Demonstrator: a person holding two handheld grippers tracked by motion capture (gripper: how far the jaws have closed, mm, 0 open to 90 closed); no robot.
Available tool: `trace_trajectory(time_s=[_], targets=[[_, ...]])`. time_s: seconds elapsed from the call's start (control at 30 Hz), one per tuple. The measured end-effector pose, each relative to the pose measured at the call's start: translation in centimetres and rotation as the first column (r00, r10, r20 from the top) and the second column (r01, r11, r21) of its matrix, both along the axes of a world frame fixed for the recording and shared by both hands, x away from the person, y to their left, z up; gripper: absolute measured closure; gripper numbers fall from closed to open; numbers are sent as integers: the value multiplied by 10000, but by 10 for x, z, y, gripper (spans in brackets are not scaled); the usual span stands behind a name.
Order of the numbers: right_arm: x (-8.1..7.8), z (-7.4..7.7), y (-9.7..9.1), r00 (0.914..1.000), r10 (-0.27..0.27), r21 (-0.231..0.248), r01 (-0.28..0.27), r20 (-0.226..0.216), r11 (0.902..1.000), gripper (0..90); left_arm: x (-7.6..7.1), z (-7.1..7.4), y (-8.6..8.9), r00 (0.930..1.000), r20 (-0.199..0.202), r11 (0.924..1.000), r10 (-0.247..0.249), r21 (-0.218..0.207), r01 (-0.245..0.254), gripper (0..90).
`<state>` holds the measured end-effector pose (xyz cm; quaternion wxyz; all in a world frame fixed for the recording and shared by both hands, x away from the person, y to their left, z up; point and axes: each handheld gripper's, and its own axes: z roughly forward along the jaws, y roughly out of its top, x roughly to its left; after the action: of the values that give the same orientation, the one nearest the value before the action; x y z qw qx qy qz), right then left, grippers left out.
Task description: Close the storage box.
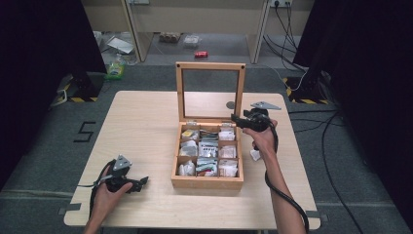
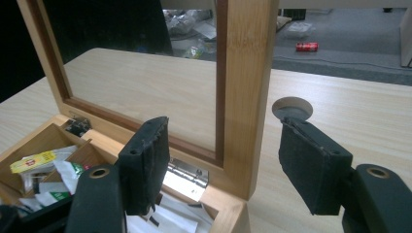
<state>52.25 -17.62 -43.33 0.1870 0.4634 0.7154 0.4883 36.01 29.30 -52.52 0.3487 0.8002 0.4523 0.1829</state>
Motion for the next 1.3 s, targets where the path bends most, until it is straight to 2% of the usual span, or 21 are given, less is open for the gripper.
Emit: trace_trajectory(time_s=[0.2, 0.3, 0.5, 0.77, 1.3], targets=[[10, 2, 5, 10000, -64, -181, 64, 40, 9998, 359, 0, 0, 0, 10000, 13, 10000, 5, 0, -5, 0], [13, 2, 8, 9999, -123, -20, 123, -18, 9999, 359, 0, 0, 0, 10000, 10, 10000, 8, 3, -8, 0], [18, 2, 14, 9999, -166, -198, 167, 49, 9997, 368, -1, 0, 0, 10000, 33, 10000, 38, 30, -38, 0], [23, 4, 23, 9999, -121, -208, 120, -23, 9997, 372, -1, 0, -1, 10000, 40, 10000, 79, 31, -79, 0], [28, 8, 22, 9998, -179, -227, 179, -6, 9996, 426, -1, 0, -1, 10000, 38, 10000, 76, 15, -76, 0]])
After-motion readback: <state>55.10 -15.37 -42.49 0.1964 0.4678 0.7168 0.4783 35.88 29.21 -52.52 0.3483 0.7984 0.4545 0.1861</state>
